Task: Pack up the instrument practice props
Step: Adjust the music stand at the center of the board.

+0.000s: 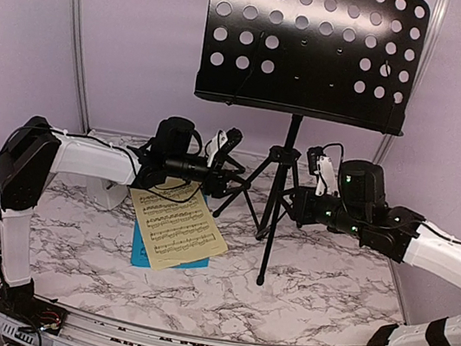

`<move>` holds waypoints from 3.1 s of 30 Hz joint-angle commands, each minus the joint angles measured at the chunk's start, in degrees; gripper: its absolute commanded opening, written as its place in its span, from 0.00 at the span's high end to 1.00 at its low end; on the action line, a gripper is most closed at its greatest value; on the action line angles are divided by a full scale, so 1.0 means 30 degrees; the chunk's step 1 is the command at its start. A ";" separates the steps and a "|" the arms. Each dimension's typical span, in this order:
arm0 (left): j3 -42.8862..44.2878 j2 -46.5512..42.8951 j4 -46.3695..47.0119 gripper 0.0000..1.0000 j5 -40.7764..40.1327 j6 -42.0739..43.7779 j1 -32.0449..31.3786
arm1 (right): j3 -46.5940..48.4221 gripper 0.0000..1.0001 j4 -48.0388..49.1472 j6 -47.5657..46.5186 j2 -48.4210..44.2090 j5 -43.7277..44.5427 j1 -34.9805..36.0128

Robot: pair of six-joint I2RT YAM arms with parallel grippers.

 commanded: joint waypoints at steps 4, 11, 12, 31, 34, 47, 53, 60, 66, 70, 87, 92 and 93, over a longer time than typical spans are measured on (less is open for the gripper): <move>-0.0501 -0.0050 0.0169 0.35 0.1500 0.0860 0.0359 | 0.0654 0.64 -0.0021 0.0519 0.1478 0.1436 -0.0121; -0.0842 -0.0114 0.0111 0.36 0.1671 0.0773 0.0685 | 0.1420 0.79 0.0509 0.0349 0.3010 0.0759 -0.0130; -0.0827 -0.0082 0.0044 0.36 0.1696 0.0815 0.0685 | 0.1441 0.83 0.0476 0.0344 0.3024 0.0676 -0.0130; -0.0518 0.1357 0.0528 0.37 0.3456 0.1115 0.0470 | -0.0612 1.00 -0.0706 -0.3435 -0.0128 -0.3384 -0.0156; -0.0677 0.1488 0.0463 0.37 0.3481 0.1381 0.0339 | -0.0408 1.00 -0.1269 -0.4517 -0.0339 -0.3797 -0.0162; -0.0365 0.1963 -0.0795 0.42 0.2753 0.2111 -0.0344 | -0.0401 1.00 -0.1802 -0.6044 -0.0572 -0.4393 -0.0193; -0.0449 0.2082 -0.0181 0.57 0.2124 0.1957 -0.0652 | -0.0601 1.00 -0.1658 -0.5754 -0.0825 -0.3215 -0.0240; -0.0723 0.2142 0.1602 0.75 0.1451 0.0719 -0.0888 | -0.0255 0.83 -0.2352 -0.5005 -0.0849 -0.1707 -0.0365; -0.0808 0.2103 0.2522 0.85 0.0696 0.0216 -0.1255 | -0.0486 0.78 -0.2206 -0.4007 -0.1351 -0.0163 -0.0365; -0.0967 0.1963 0.2797 0.88 0.0166 0.0003 -0.1476 | -0.0283 0.65 -0.2654 -0.3911 -0.1326 0.0541 -0.0365; -0.1982 0.0483 0.4159 0.89 -0.3376 -0.1979 -0.3326 | -0.0858 0.61 -0.1989 -0.3569 -0.2353 0.2720 -0.0434; -0.1987 0.0003 0.3607 0.89 -0.3942 -0.1914 -0.3828 | -0.0725 0.61 -0.2191 -0.3665 -0.2712 0.2648 -0.0497; -0.1984 -0.0038 0.3476 0.89 -0.4112 -0.1945 -0.3914 | -0.0874 0.61 -0.1968 -0.3674 -0.3056 0.2487 -0.0510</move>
